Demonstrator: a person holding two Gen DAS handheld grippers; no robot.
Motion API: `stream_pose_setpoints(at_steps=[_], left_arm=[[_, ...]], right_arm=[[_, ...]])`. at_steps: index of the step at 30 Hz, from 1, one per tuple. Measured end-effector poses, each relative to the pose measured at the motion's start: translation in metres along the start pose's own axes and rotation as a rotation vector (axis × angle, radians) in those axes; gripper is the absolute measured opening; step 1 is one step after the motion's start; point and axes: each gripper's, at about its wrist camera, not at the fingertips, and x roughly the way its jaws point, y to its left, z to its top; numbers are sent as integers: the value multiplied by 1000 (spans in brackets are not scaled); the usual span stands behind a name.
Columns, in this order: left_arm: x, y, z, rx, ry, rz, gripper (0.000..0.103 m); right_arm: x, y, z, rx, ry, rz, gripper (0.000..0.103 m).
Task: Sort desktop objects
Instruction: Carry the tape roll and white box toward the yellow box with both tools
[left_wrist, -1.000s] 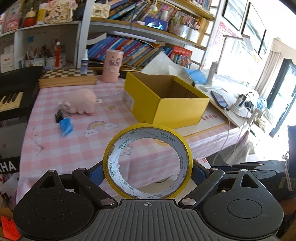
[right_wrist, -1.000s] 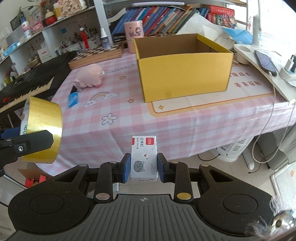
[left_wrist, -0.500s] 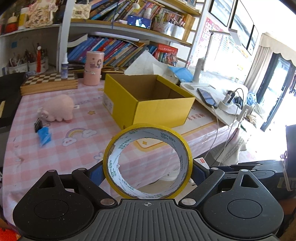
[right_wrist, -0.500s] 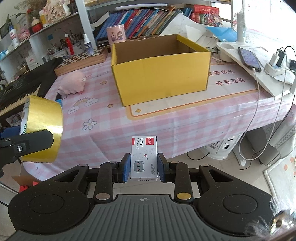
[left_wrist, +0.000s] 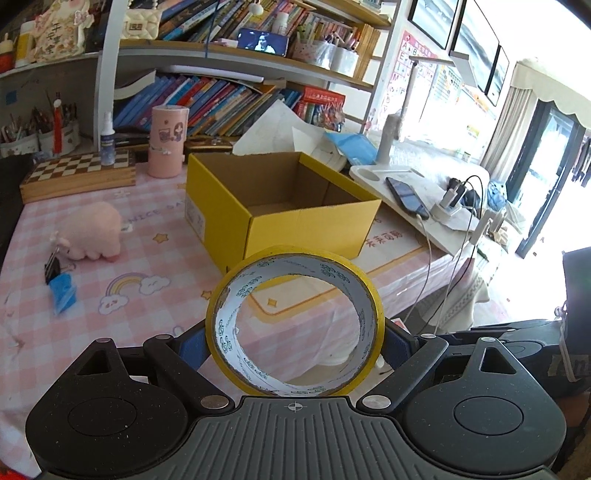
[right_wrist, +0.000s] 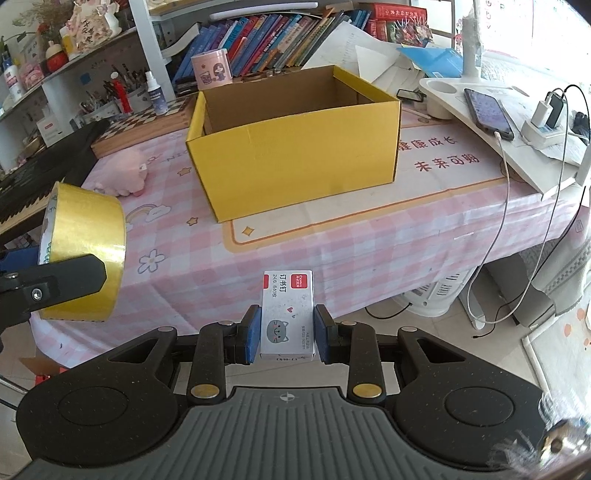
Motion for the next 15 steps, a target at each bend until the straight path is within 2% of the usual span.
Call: stream_pose_setpoints(at_steps=[15], left_arm=[[33, -13, 35, 22, -39, -15, 93]], right_arm=[[20, -23, 38, -14, -4, 2, 28]])
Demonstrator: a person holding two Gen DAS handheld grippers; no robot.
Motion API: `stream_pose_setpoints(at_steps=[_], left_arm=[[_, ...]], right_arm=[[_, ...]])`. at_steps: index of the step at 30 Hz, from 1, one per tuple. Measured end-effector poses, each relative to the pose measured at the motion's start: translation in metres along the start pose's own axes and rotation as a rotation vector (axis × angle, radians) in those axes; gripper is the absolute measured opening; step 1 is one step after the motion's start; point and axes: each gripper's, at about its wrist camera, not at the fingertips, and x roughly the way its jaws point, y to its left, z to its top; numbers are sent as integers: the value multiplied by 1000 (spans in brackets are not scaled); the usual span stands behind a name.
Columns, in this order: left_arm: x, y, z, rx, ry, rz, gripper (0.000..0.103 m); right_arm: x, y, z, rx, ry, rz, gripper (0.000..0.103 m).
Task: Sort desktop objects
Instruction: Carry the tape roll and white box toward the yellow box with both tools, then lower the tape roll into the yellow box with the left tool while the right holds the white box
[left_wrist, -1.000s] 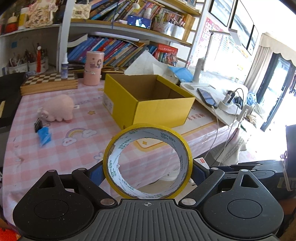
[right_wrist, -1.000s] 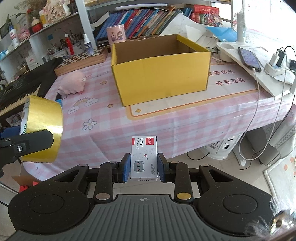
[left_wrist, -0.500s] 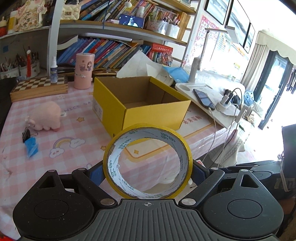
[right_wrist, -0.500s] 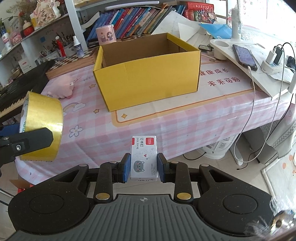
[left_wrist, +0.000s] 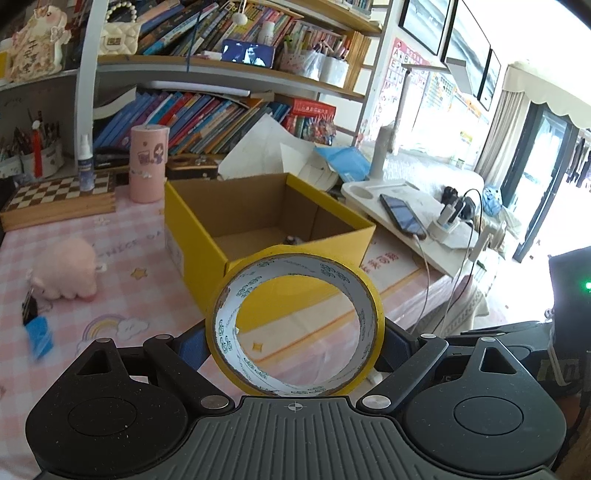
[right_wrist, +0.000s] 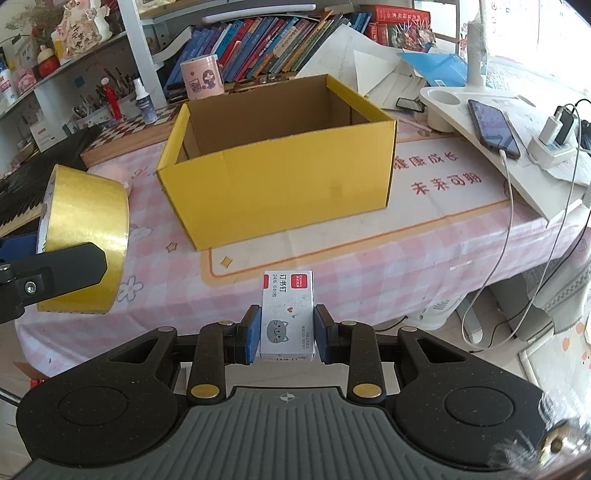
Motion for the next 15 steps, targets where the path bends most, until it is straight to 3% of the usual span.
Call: stream_pose_setpoints(at_steps=[15], left_arm=[[54, -9, 56, -27, -93, 67, 93]], right_arm=[[18, -44, 69, -36, -82, 29, 28]])
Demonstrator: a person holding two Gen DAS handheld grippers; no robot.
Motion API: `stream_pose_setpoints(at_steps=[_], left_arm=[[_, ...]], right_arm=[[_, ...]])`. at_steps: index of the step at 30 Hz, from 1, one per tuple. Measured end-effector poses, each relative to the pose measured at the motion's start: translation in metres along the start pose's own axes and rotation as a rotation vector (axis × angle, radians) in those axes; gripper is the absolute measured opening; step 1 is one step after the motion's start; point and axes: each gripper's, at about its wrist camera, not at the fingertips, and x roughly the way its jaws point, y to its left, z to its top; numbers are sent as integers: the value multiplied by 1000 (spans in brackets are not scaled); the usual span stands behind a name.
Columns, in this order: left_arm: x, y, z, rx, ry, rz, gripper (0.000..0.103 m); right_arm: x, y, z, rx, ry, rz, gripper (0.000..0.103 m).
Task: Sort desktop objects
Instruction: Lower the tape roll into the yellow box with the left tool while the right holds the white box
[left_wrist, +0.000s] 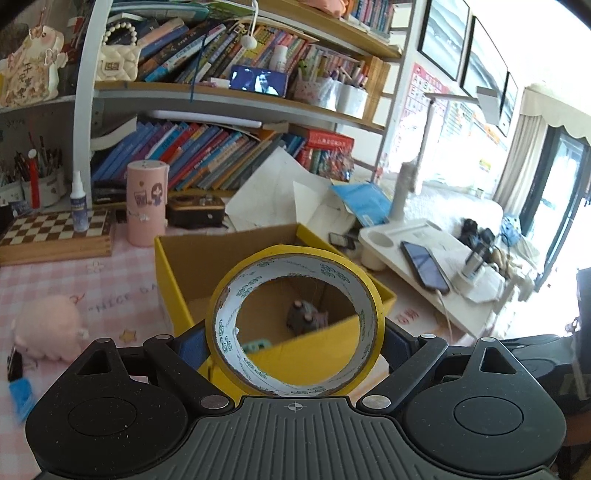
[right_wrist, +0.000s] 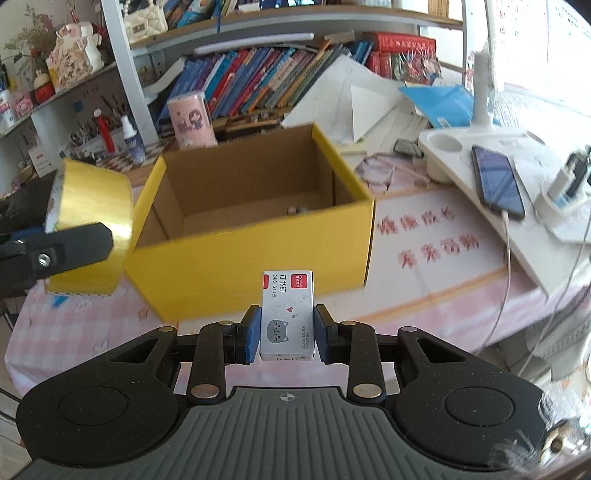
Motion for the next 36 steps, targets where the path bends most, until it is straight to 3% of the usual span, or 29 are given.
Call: stream_pose_setpoints(at_steps=[9, 20, 27, 36], left_arm=[[48, -6, 20, -5, 8, 56, 93], [103, 1, 22, -15, 101, 144, 93], [129, 3, 13, -14, 199, 178, 93], [145, -2, 11, 32, 267, 224, 93]], right_arm=[[12, -28, 53, -45, -86, 32, 28], [48, -36, 88, -126, -83, 99, 28], [88, -29, 109, -211, -29, 145, 28], [154, -7, 127, -350, 117, 208, 28]])
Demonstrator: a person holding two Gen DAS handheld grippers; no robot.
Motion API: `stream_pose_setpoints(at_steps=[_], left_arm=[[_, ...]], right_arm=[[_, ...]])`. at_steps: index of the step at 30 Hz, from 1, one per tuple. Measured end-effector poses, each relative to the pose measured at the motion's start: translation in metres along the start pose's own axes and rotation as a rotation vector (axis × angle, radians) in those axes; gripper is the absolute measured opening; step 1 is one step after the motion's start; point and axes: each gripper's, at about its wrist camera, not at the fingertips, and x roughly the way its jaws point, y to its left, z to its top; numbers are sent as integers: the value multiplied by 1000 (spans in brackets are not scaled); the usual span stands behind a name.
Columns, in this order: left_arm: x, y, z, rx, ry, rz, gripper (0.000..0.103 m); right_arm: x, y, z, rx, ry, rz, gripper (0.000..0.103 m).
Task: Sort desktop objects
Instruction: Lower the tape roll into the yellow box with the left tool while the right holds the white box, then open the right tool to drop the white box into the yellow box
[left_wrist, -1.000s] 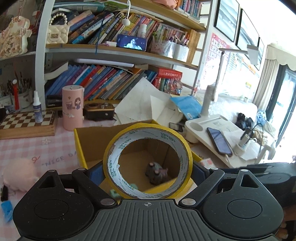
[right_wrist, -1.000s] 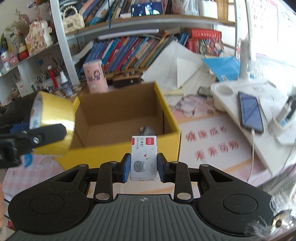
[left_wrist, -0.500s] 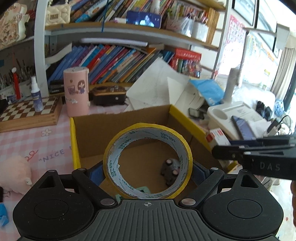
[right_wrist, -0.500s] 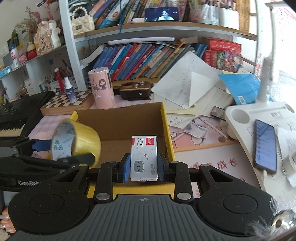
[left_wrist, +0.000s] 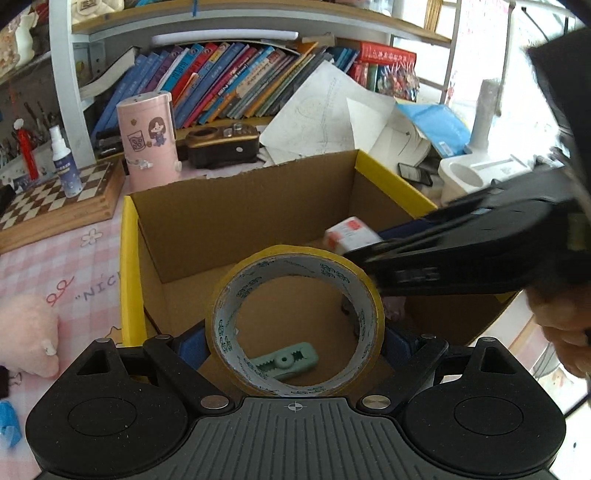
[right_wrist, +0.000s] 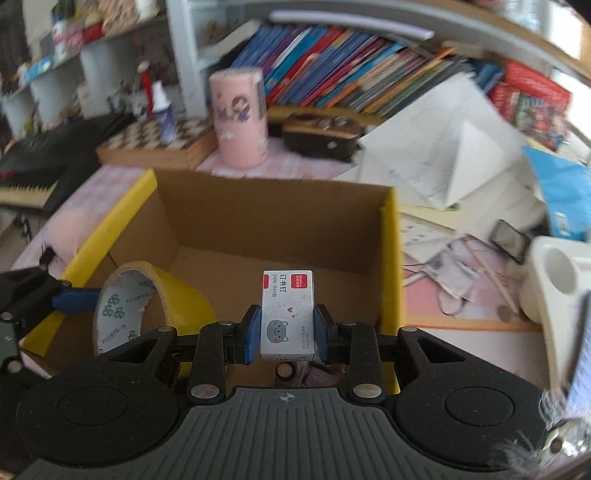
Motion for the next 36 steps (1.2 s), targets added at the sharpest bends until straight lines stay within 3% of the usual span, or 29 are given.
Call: stream_pose_setpoints(at_steps=[9, 18, 20, 23, 29, 36], left_arm=[[4, -3, 1, 29, 12, 58, 95], [-6, 1, 0, 8, -32, 68, 95], [-9, 1, 1, 9, -42, 70, 95], [-14, 0, 1, 9, -55, 75, 95], [-33, 3, -1, 3, -100, 92, 95], [-63, 12, -5, -11, -161, 132, 95]], right_arm=[[43, -1, 20, -82, 121, 45, 28], [53, 0, 23, -109, 185, 78, 28], [52, 0, 23, -109, 178, 75, 29], [48, 0, 23, -108, 158, 73, 41], [34, -1, 24, -65, 105, 79, 47], [-9, -1, 23, -13, -40, 48, 47]])
